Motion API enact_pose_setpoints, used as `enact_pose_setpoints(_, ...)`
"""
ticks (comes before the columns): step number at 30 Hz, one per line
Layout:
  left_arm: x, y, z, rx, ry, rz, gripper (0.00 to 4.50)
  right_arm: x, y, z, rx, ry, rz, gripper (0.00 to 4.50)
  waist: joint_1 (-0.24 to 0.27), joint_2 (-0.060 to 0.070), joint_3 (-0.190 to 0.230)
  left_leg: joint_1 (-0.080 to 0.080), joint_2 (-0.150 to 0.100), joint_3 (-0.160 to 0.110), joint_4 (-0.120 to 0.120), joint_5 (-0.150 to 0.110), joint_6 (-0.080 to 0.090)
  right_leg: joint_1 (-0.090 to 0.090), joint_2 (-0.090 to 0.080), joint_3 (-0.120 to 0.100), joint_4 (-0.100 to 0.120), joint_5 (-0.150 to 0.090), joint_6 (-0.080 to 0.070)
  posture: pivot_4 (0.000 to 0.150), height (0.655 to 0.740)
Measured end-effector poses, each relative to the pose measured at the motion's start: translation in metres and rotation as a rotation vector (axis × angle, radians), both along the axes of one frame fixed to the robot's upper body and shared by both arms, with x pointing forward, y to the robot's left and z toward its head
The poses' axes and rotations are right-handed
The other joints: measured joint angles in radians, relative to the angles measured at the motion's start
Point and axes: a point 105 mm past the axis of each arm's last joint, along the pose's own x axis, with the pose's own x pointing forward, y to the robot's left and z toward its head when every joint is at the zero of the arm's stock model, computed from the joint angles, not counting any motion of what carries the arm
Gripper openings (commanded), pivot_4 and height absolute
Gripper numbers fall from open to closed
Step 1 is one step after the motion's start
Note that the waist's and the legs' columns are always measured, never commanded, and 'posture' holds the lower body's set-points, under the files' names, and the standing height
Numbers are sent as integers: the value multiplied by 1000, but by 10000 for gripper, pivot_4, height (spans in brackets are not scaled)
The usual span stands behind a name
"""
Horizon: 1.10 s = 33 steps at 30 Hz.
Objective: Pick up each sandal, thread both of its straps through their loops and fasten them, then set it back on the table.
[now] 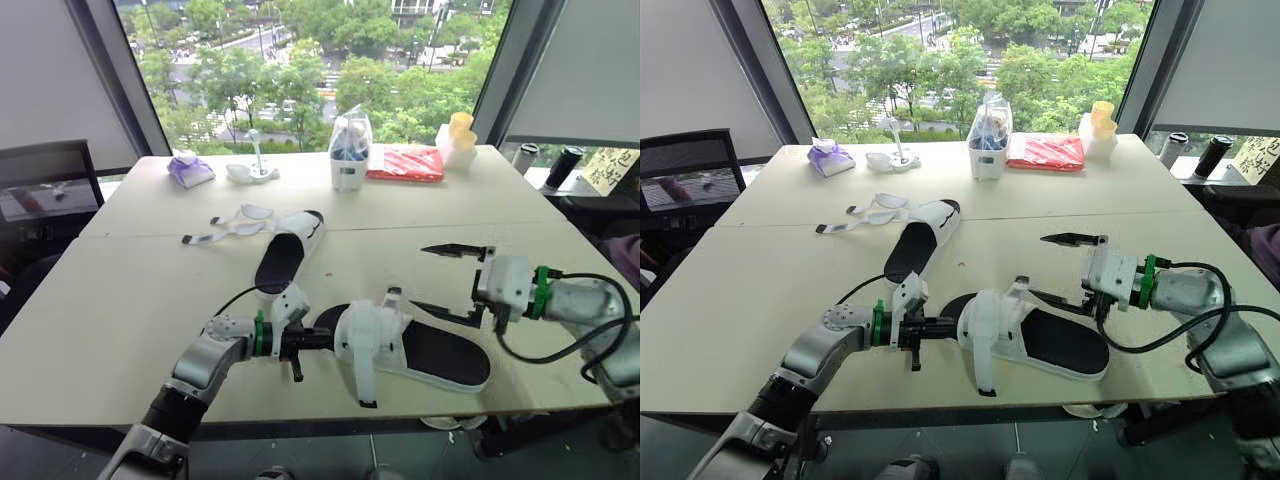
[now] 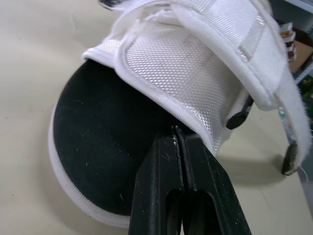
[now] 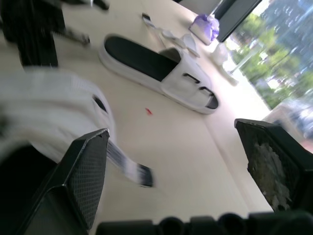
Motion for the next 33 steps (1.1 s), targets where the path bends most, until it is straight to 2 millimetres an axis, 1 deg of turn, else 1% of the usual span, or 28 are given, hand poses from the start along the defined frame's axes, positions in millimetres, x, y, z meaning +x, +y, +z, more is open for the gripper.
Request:
enact_pose_setpoints(1,-1,-1,0,1,4,-11,0,-14,5,-2,41,174,9,44472,6,-2,0,0,0,0,0,0,0,1,-1,-1,-1,0,1,1500,7400)
enact_pose_setpoints(4,-3,-4,-1,2,8,-32,0,-42,18,-6,125,441,48,44472,16,-4,0,-2,0,2,1,-1,1,0,-2,-2,-3,-1,2,1500,7400)
enact_pose_setpoints(5,-4,-6,-1,0,10,-43,0,-50,20,-11,149,533,48,44472,18,-4,0,-3,0,2,1,-1,1,0,-2,-3,-3,-2,2,1500,7400)
enact_pose_setpoints(8,-6,-9,0,-5,8,-57,0,-66,22,-29,180,715,23,44472,22,-5,0,-8,0,1,3,-1,1,-3,-3,-5,-5,-1,1,1500,7400)
enact_pose_setpoints(10,-6,-10,-1,-5,0,-60,0,-71,23,-43,195,792,-7,44472,25,-5,0,-8,-1,2,3,-1,1,-3,-4,-6,-5,-1,1,1500,7400)
enact_pose_setpoints(13,-5,-13,-1,-9,-19,-63,0,-78,28,-71,200,892,-38,44472,41,-5,-1,-8,-1,2,3,-1,1,-3,-3,-7,-6,0,1,1500,7400)
enact_pose_setpoints(14,-5,-14,-2,-6,-24,-61,0,-79,30,-76,205,905,-37,44472,42,-5,-1,-8,-1,2,4,-1,1,-3,-3,-7,-6,0,1,1500,7400)
enact_pose_setpoints(17,-4,-14,-2,-7,-37,-49,0,-72,32,-86,233,914,-49,44472,43,-5,-1,-9,-1,3,7,-1,1,-1,-3,-9,-5,-1,3,1500,7400)
enact_pose_setpoints(22,-4,-12,-6,-9,-45,-20,0,-57,45,-89,303,936,-29,44472,42,-5,-2,-8,0,0,9,-1,1,0,-2,-10,-4,-2,4,1500,7400)
enact_pose_setpoints(25,-5,-12,-6,-10,-49,-13,0,-55,53,-95,316,968,-15,36726,42,-5,-2,-8,0,-1,9,-1,1,-1,-2,-11,-4,-1,3,1500,7400)
enact_pose_setpoints(26,-5,-12,-6,-10,-50,-11,0,-55,56,-97,325,986,-8,31504,42,-5,-2,-8,0,-1,9,-1,1,-1,-2,-11,-3,-1,2,1500,7400)
enact_pose_setpoints(27,-5,-12,-6,-10,-51,-7,0,-54,59,-99,339,1000,-5,27861,42,-5,-2,-8,0,-1,8,-1,1,-1,-2,-11,-3,0,1,1500,7400)
enact_pose_setpoints(29,-5,-12,-7,-11,-55,1,0,-55,66,-106,345,1026,1,15342,42,-5,-2,-8,0,-1,9,-1,1,-1,-2,-11,-3,0,1,1500,7400)
enact_pose_setpoints(30,-5,-11,-7,-11,-56,4,0,-56,67,-109,339,1031,0,12163,42,-5,-2,-8,0,-1,9,-1,1,-1,-2,-11,-3,0,1,1500,7400)
enact_pose_setpoints(32,-5,-11,-7,-11,-56,11,0,-54,68,-111,342,1030,-13,1402,41,-5,-3,-8,0,-1,9,-1,1,-1,-2,-11,-3,0,2,1500,7400)
enact_pose_setpoints(33,-5,-11,-7,-10,-56,13,0,-53,69,-111,352,1027,-16,544,41,-5,-3,-8,0,-1,9,-1,1,-1,-2,-11,-2,-1,3,1500,7400)
